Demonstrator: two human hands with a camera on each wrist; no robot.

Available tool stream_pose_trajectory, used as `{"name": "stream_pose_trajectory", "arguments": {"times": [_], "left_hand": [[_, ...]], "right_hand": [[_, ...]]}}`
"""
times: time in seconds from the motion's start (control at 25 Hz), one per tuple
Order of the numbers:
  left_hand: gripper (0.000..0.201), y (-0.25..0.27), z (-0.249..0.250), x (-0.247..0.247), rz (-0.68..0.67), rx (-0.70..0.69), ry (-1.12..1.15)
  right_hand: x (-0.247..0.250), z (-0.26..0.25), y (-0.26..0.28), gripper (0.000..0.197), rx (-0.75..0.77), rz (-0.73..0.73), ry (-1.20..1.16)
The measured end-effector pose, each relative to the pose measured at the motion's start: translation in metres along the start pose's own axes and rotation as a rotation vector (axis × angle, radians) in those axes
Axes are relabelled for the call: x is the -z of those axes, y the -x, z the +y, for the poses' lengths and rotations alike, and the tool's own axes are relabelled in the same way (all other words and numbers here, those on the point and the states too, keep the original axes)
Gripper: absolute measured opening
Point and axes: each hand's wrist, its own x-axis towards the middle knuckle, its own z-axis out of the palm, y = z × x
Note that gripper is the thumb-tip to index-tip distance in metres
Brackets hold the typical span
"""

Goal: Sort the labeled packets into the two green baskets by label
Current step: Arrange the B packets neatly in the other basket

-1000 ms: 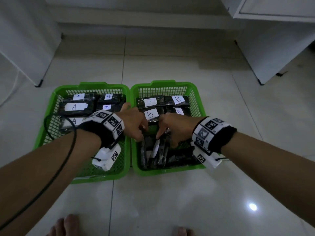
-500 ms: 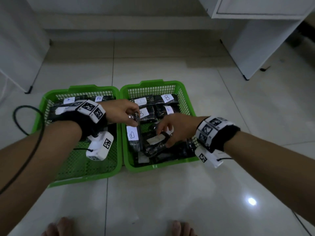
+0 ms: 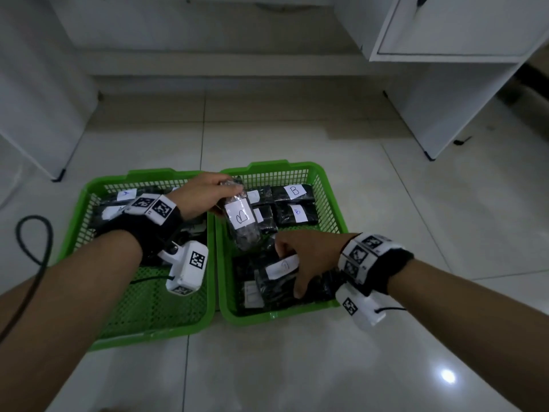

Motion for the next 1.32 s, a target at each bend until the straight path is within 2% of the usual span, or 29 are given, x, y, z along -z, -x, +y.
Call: {"name": "stream_pose_trajectory", "arguments": {"times": [0.08,0.24,0.36,0.52,0.6,0.76,0.96,1.08,1.32], "left_hand": [[0.025,-0.005,-0.001,0.002,0.034,0.025,0.138],[0.027,-0.016,0.001,0.002,0.255,-0.009,0.407],[0.022,-0.026,-0.002,0.003,0.388,-0.056,0.440],[0.020,-0.041,-0.021,0.000,0.430,-0.014,0.457],[0.027,-0.048,-0.036,-0.005,0.469,0.041,0.548],[0.029,-0.055,-0.063,-0.012,0.526,0.081,0.620],[0.028,-0.057,-0.073,-0.012,0.519,0.046,0.470],[0.027,-0.057,-0.075,-0.011,0.522,0.032,0.408],[0.028,-0.049,-0.070,-0.012,0.507,-0.012,0.352]], "right_hand": [[0.015,0.006,0.007,0.074,-0.013,0.075,-0.155],[0.035,0.022,0.012,0.075,-0.032,0.421,-0.117],[0.038,0.036,0.010,0.069,-0.041,0.569,-0.145],[0.047,0.048,0.004,0.069,-0.095,0.757,0.034],[0.052,0.051,-0.003,0.070,-0.128,0.777,0.159],[0.063,0.047,-0.023,0.069,-0.188,0.694,0.283],[0.065,0.045,-0.056,0.053,-0.191,0.708,0.147],[0.064,0.046,-0.074,0.041,-0.214,0.724,0.146],[0.065,0.039,-0.083,0.043,-0.261,0.725,0.282]]}}
